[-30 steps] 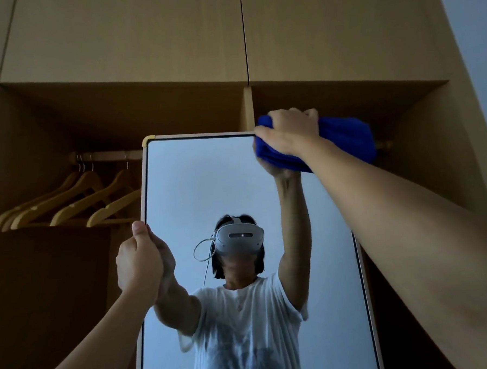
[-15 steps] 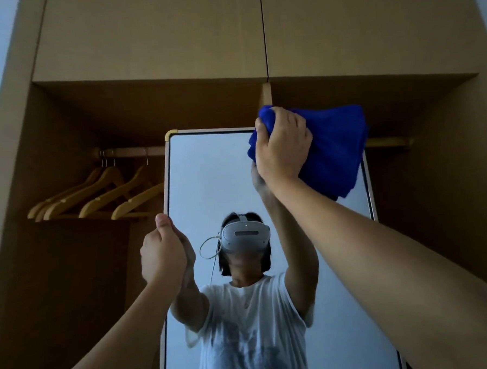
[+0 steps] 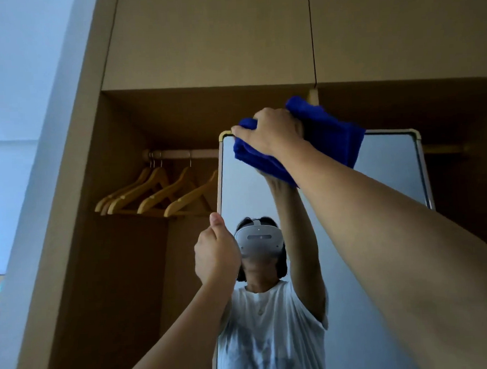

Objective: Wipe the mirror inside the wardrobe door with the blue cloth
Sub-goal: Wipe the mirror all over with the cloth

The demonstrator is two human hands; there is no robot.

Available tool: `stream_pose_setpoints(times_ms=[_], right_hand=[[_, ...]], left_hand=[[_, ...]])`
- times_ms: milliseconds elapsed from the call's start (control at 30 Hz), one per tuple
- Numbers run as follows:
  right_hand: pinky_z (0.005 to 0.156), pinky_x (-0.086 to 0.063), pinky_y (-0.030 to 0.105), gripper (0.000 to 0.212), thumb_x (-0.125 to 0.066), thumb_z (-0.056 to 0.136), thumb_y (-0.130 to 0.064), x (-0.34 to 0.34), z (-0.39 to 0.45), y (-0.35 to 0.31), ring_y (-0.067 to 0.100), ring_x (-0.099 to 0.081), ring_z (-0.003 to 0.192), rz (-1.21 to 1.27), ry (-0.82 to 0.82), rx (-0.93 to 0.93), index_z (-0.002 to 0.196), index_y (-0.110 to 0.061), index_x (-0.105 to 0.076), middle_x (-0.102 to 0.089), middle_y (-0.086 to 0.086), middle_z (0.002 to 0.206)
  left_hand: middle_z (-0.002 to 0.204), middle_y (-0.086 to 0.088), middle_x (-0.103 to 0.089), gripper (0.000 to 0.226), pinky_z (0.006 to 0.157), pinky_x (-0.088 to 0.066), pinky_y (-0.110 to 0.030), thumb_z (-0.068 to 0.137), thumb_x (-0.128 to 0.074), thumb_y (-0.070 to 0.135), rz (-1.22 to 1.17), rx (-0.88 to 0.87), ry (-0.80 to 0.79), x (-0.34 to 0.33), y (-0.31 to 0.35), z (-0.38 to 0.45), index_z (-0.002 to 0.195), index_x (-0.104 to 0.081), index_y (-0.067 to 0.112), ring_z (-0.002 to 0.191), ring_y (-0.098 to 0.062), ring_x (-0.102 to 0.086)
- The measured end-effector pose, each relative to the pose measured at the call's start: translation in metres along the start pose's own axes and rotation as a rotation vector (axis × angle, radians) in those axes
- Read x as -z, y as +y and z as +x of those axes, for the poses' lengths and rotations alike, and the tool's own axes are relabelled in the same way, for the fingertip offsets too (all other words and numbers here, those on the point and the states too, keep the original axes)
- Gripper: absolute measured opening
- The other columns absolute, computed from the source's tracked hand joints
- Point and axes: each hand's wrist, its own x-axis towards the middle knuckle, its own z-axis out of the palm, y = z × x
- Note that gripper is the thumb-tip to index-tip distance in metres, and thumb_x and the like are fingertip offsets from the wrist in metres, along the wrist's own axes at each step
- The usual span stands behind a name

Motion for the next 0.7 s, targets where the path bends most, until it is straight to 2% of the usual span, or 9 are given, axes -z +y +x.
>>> stream_pose_setpoints(times_ms=[133, 233, 400, 433, 500, 567, 633, 700], right_hand=[[0.072, -0.03, 0.035, 0.061, -0.037, 0.083, -0.073, 0.003, 0.011, -0.008, 0.022, -0.049, 0.07, -0.163, -0.067, -0.012, 0.085, -0.015, -0.054, -0.048, 0.0, 0.067], [0.067, -0.033, 0.033, 0.056, -0.037, 0.087, -0.068, 0.001, 0.011, -0.014, 0.02, -0.051, 0.067, -0.13, -0.083, -0.002, 0.087, -0.013, -0.052, -0.047, 0.0, 0.066], [0.058, -0.03, 0.028, 0.057, -0.032, 0.091, -0.065, -0.005, 0.005, -0.039, 0.012, -0.043, 0.056, -0.059, -0.03, 0.015, 0.082, -0.014, -0.054, -0.048, -0.003, 0.065], [0.058, -0.031, 0.028, 0.056, -0.032, 0.092, -0.064, -0.009, 0.0, -0.042, 0.011, -0.044, 0.06, -0.022, 0.023, 0.011, 0.086, -0.014, -0.055, -0.049, -0.004, 0.068], [0.069, -0.036, 0.031, 0.056, -0.03, 0.092, -0.063, -0.018, -0.017, -0.043, 0.014, -0.048, 0.082, 0.01, 0.18, 0.042, 0.102, -0.014, -0.056, -0.053, -0.002, 0.087], [0.093, -0.036, 0.036, 0.06, -0.026, 0.093, -0.062, -0.027, -0.033, -0.04, 0.024, -0.046, 0.11, -0.064, 0.272, 0.111, 0.116, -0.012, -0.052, -0.055, 0.007, 0.114], [0.114, -0.017, 0.04, 0.066, -0.021, 0.096, -0.056, -0.031, -0.042, -0.037, 0.03, -0.027, 0.136, -0.065, 0.205, 0.135, 0.139, -0.009, -0.037, -0.037, 0.013, 0.146], [0.117, 0.0, 0.041, 0.066, -0.016, 0.098, -0.05, -0.033, -0.044, -0.036, 0.028, -0.005, 0.145, -0.028, 0.138, 0.128, 0.149, -0.008, -0.018, -0.013, 0.01, 0.158]], left_hand=[[0.089, -0.005, -0.061, 0.061, 0.083, -0.049, -0.044, 0.097, -0.014, 0.054, 0.031, -0.002, -0.004, 0.005, 0.002, -0.001, 0.099, -0.06, 0.013, 0.086, -0.027, -0.06], [0.074, 0.004, -0.053, 0.054, 0.074, -0.046, -0.037, 0.097, -0.014, 0.053, 0.037, -0.006, 0.003, 0.007, 0.004, -0.004, 0.087, -0.054, 0.019, 0.078, -0.021, -0.057], [0.071, 0.006, -0.051, 0.047, 0.07, -0.041, -0.036, 0.098, -0.016, 0.051, 0.018, -0.021, 0.003, 0.009, 0.005, -0.005, 0.067, -0.044, 0.029, 0.068, -0.014, -0.052], [0.071, 0.005, -0.052, 0.048, 0.071, -0.043, -0.036, 0.098, -0.016, 0.051, 0.015, -0.023, 0.004, 0.009, 0.005, -0.005, 0.067, -0.044, 0.029, 0.069, -0.015, -0.053], [0.071, 0.003, -0.054, 0.05, 0.071, -0.045, -0.037, 0.098, -0.017, 0.051, -0.005, -0.028, 0.007, 0.01, 0.006, -0.005, 0.067, -0.047, 0.025, 0.069, -0.016, -0.054], [0.072, 0.002, -0.055, 0.053, 0.073, -0.047, -0.038, 0.098, -0.016, 0.052, 0.005, -0.031, 0.007, 0.01, 0.006, -0.005, 0.07, -0.05, 0.021, 0.071, -0.018, -0.056], [0.074, 0.003, -0.054, 0.053, 0.076, -0.047, -0.04, 0.098, -0.015, 0.052, 0.012, -0.029, 0.013, 0.01, 0.006, -0.005, 0.071, -0.05, 0.022, 0.075, -0.02, -0.056], [0.072, 0.003, -0.054, 0.052, 0.075, -0.046, -0.04, 0.098, -0.016, 0.052, 0.001, -0.032, 0.021, 0.01, 0.006, -0.006, 0.068, -0.049, 0.024, 0.073, -0.019, -0.055]])
